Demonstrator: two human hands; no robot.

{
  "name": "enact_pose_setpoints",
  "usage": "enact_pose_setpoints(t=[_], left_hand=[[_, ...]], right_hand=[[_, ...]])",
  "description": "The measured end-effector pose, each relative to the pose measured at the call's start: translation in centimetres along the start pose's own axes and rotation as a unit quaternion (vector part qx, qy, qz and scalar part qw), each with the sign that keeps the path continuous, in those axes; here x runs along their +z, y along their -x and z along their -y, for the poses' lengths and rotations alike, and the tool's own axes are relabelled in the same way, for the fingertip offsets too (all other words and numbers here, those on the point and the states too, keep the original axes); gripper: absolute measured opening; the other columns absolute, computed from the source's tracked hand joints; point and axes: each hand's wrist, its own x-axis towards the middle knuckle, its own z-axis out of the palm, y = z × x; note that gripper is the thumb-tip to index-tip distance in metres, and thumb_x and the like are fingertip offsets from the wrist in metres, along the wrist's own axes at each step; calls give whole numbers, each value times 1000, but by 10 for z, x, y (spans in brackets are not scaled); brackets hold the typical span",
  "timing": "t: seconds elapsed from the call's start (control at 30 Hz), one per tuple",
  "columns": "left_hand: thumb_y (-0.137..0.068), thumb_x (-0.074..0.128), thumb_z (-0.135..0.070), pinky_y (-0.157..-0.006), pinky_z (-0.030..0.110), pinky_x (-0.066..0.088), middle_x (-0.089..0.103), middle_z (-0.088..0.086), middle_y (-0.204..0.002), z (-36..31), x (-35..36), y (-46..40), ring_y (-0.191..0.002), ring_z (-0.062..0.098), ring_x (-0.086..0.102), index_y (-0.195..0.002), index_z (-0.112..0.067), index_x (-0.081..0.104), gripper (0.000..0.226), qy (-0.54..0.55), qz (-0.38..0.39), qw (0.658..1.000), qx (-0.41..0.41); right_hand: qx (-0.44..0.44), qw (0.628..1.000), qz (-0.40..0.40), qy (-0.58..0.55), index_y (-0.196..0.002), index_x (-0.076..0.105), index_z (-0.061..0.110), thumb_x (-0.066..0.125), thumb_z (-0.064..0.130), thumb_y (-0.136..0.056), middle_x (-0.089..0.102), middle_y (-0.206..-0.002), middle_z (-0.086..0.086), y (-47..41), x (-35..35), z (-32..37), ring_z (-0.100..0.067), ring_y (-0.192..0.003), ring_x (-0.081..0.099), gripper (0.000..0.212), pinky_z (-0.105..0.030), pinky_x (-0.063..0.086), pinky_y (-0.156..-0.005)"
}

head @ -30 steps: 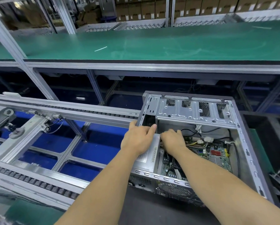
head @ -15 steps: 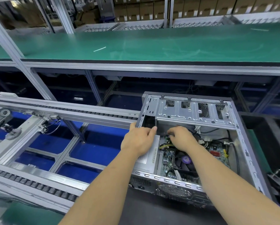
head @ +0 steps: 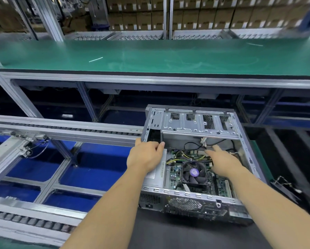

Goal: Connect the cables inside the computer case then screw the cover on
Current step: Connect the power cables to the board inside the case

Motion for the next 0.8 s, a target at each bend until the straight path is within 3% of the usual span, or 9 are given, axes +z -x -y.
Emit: enact_pose_setpoints(t=[0.07,0.2,0.3,0.4,0.57,0.63,0.7,0.77,0.8], left_hand=[[-97,26,-60,-64,37,43,45,0,-83,0,0,0,-118,29,48,-77,-27,57,50,-2,3,1000,-4],[-93,31,-64,-61,33,42,49,12,-123,-2,-2,5,-93,28,53,-79,-31,59,45,-7,11,1000,-23],[-90,35,-65,-65,34,46,45,14,-135,-4,-1,13,-111,29,56,-79,-32,60,43,-14,27,999,-21],[-88,40,-63,-65,35,43,50,12,-132,-11,0,24,-119,30,52,-79,-30,61,40,-14,21,1000,-14],[-87,42,-57,-54,32,35,57,6,-119,-21,5,30,-118,31,49,-81,-29,61,34,-22,-7,1000,3],[-87,40,-57,-54,33,36,61,5,-102,-20,9,28,-124,30,44,-76,-26,58,38,-22,-6,1000,14],[-89,35,-57,-80,41,47,62,-4,-99,-16,13,24,-131,33,38,-72,-22,56,44,-55,-5,998,40],[-91,34,-55,-114,46,26,57,-5,-131,-18,18,18,-143,38,25,-78,-25,66,45,-100,-27,993,63],[-91,36,-52,-118,47,16,52,-2,-139,-24,20,16,-146,37,19,-83,-26,70,44,-105,-47,991,72]], right_hand=[[5,999,-1,-50,-153,34,26,56,8,-91,22,-159,-8,5,1,-5,-31,-116,60,69,-42,56,-88],[21,998,-5,-56,-156,31,26,54,7,-92,16,-161,-4,18,5,-11,-27,-100,65,70,-40,58,-75],[44,997,-31,-50,-154,31,28,54,9,-93,24,-157,-4,31,9,-14,-27,-98,64,68,-34,52,-65],[53,997,-50,2,-153,29,26,53,14,-95,31,-149,-7,41,9,-18,-27,-90,62,64,-34,48,-62],[79,993,-41,72,-151,31,23,54,12,-93,45,-129,-8,46,5,-25,-28,-98,64,64,-36,50,-68],[88,993,-43,63,-148,33,22,52,11,-94,47,-126,-7,45,9,-27,-29,-97,65,59,-36,51,-68],[98,993,-52,41,-141,38,19,52,14,-95,49,-125,-7,41,10,-26,-30,-98,65,48,-37,50,-66],[118,991,-54,-15,-133,40,16,50,17,-97,51,-124,-9,34,10,-24,-34,-98,64,38,-38,50,-67],[124,990,-56,-46,-131,40,15,50,17,-98,52,-123,-11,31,12,-24,-35,-97,63,35,-39,50,-67]])
